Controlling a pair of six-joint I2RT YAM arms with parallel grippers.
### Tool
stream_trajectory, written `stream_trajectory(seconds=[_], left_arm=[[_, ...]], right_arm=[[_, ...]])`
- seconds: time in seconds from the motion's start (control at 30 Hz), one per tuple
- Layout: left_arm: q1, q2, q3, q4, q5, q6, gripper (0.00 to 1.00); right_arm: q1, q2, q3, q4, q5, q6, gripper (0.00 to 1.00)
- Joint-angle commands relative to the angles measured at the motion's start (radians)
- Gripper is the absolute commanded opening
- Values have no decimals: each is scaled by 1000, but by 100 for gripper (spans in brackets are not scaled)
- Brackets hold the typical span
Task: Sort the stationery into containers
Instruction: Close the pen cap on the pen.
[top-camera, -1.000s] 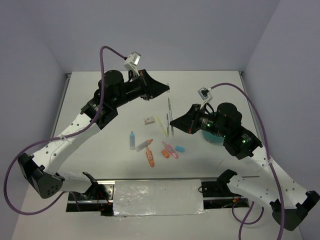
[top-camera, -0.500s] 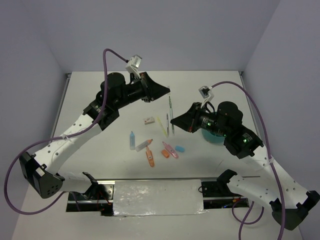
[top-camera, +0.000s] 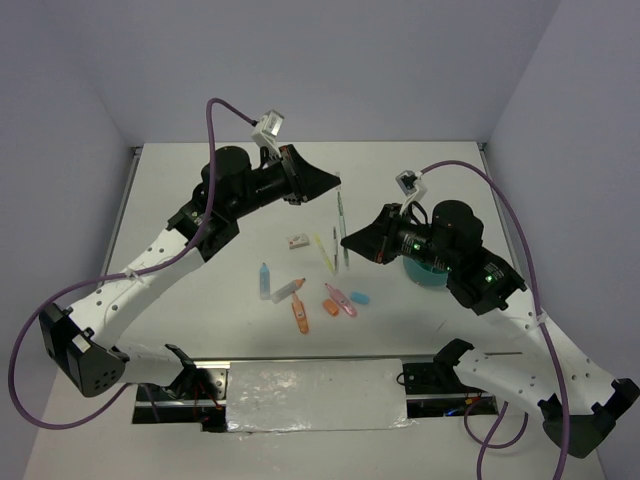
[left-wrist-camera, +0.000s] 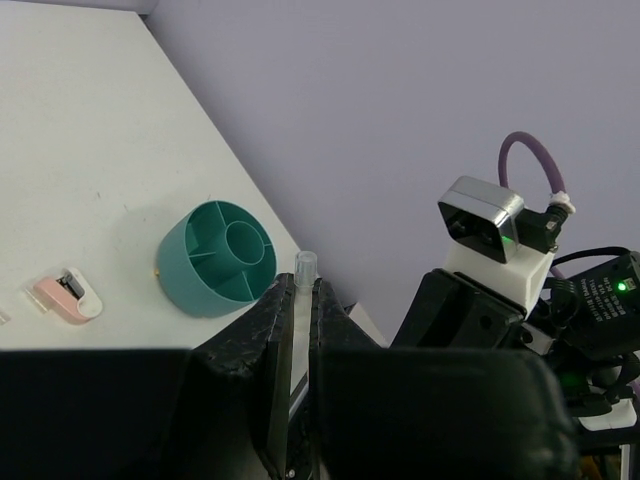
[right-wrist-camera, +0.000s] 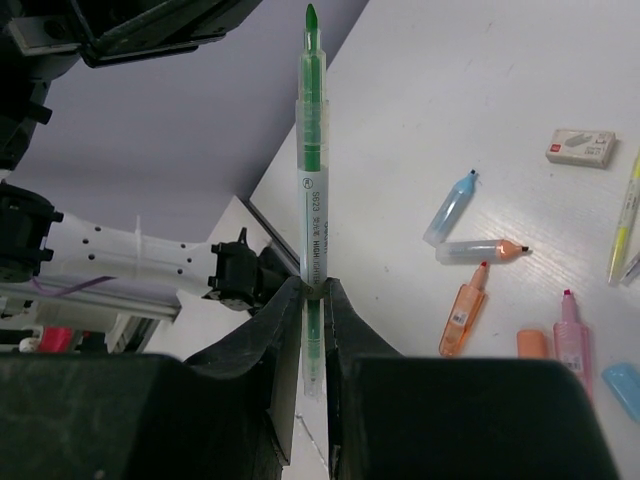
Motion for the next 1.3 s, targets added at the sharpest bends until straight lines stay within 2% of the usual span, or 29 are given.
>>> stream_trajectory(seconds=[0.0, 0.4, 0.77, 1.27], left_arm=[[3, -32, -22, 60, 14, -20, 0], [3, -41, -42, 77, 23, -46, 0], [3, -50, 19, -12, -81, -6, 0], [3, -41, 27, 6, -47, -15, 0]], right_arm=[[5, -9, 46, 9, 19, -16, 0], [9, 1, 60, -1, 42, -19, 0], [9, 4, 26, 3, -12, -3, 0], [9, 33, 45, -14, 0, -10, 0]])
